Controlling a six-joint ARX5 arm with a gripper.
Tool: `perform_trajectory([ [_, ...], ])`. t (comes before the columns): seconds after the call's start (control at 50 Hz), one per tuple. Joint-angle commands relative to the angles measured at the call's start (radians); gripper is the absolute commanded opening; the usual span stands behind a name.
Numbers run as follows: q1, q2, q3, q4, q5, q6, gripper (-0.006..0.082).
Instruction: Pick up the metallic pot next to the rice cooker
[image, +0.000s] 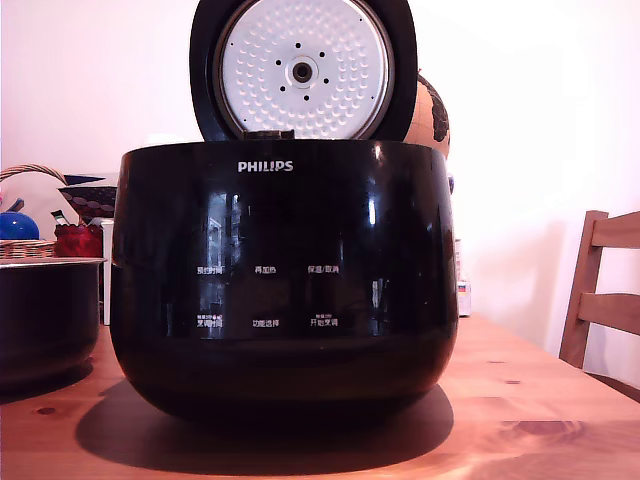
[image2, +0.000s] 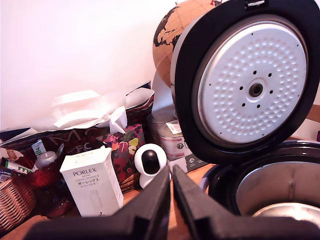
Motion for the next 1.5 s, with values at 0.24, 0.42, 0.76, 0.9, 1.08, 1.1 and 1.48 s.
perform_trajectory([
  [0.24,0.004,-0.005,-0.026,0.094,-0.06,0.0,-0.0021],
  [0.42,0.018,-0.005,-0.001,0.072,-0.107,0.031,-0.0021],
  [0.76,0.098,0.005,0.183,-0.301,-0.074,0.143,-0.0021],
  [0.9,0.129,0.016,0.249,-0.47,-0.072,0.232,-0.0021],
  [1.08,0.146,0.045,0.275,-0.713,-0.013,0.441,-0.0021],
  [1.1,0.146,0.049,0.275,-0.746,0.003,0.441,-0.0021],
  [1.48,0.169,0.213,0.275,-0.978,0.111,0.61,0.0395],
])
